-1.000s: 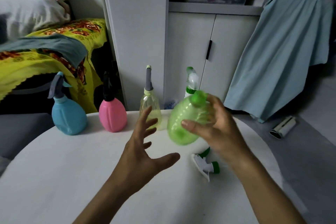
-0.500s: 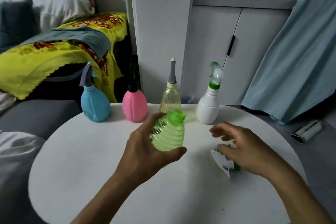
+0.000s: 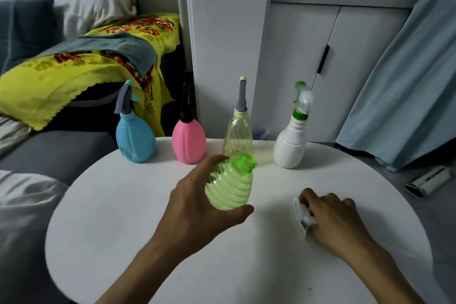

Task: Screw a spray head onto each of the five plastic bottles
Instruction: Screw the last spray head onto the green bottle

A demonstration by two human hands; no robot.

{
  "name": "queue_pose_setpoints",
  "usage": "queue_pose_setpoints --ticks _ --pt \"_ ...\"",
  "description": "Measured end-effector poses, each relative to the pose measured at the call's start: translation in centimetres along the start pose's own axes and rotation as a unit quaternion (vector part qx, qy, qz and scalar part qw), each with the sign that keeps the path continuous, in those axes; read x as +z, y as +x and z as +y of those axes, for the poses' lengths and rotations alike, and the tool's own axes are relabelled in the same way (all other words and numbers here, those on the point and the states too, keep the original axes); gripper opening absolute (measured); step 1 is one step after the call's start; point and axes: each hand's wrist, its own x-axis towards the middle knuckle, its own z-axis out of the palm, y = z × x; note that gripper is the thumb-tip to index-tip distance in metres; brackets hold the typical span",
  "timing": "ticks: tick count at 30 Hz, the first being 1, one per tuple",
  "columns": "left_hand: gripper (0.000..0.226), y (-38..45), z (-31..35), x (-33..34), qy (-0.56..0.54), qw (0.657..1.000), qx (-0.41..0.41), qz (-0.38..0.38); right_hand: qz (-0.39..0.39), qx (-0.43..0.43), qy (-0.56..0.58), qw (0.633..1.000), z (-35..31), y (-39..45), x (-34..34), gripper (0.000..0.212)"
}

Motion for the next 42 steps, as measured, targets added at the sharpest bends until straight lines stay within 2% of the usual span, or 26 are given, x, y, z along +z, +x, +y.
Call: queue_pose_setpoints --ticks 2,3,4,5,6,8,10,11,12,14,23,29,37,42 --pt "0.078 0.1 0.2 -0.3 0.002 1.000 0.002 0.005 0.042 -0.022 0.029 0.998 0.1 0.2 -0.4 0.033" --pt "0.078 0.1 0.3 -0.5 0.007 1.000 0.004 0.007 0.082 -0.031 0.080 0.993 0.2 0.3 -0.8 0.034" --pt "0.078 0.2 0.4 -0.8 0.013 1.000 0.006 0.010 0.127 -0.034 0.162 0.978 0.3 0.4 -1.5 0.036" --pt "0.079 0.2 0.5 -1.1 0.022 1.000 0.008 0.012 0.170 -0.033 0.269 0.947 0.3 0.5 -2.5 0.039" --pt "0.080 0.3 0.5 -1.3 0.036 0.999 0.009 0.015 0.218 -0.030 0.389 0.895 0.4 0.6 -3.6 0.044" --pt "0.081 0.3 0.4 -1.6 0.068 0.997 0.013 0.022 0.285 -0.028 0.614 0.736 1.2 0.8 -5.9 0.052" --pt "0.080 0.2 0.4 -1.7 0.110 0.993 0.023 0.028 0.313 -0.015 0.757 0.574 2.6 0.9 -7.4 0.048" --pt "0.081 0.2 0.4 -1.7 0.134 0.990 0.027 0.031 0.312 0.001 0.798 0.516 3.3 1.0 -7.9 0.046" --pt "0.082 0.1 0.4 -1.7 0.158 0.986 0.031 0.031 0.307 0.014 0.825 0.474 3.9 1.1 -8.2 0.046" --pt "0.084 0.0 0.3 -1.6 0.200 0.979 0.034 0.025 0.300 0.024 0.851 0.430 4.5 1.1 -8.1 0.050" --pt "0.083 0.3 0.7 -1.0 0.237 0.971 0.036 0.010 0.276 0.020 0.869 0.409 1.3 0.7 -7.1 0.053" --pt "0.082 0.3 0.9 -0.7 0.233 0.971 0.044 0.016 0.252 0.000 0.870 0.424 0.0 0.5 -6.4 0.055" --pt "0.084 0.3 0.7 -0.9 0.246 0.968 0.040 0.012 0.247 -0.006 0.872 0.423 -0.8 0.1 -6.8 0.068" --pt "0.085 0.4 0.7 -0.7 0.254 0.966 0.036 0.006 0.250 -0.017 0.869 0.427 -1.0 0.1 -6.8 0.066"
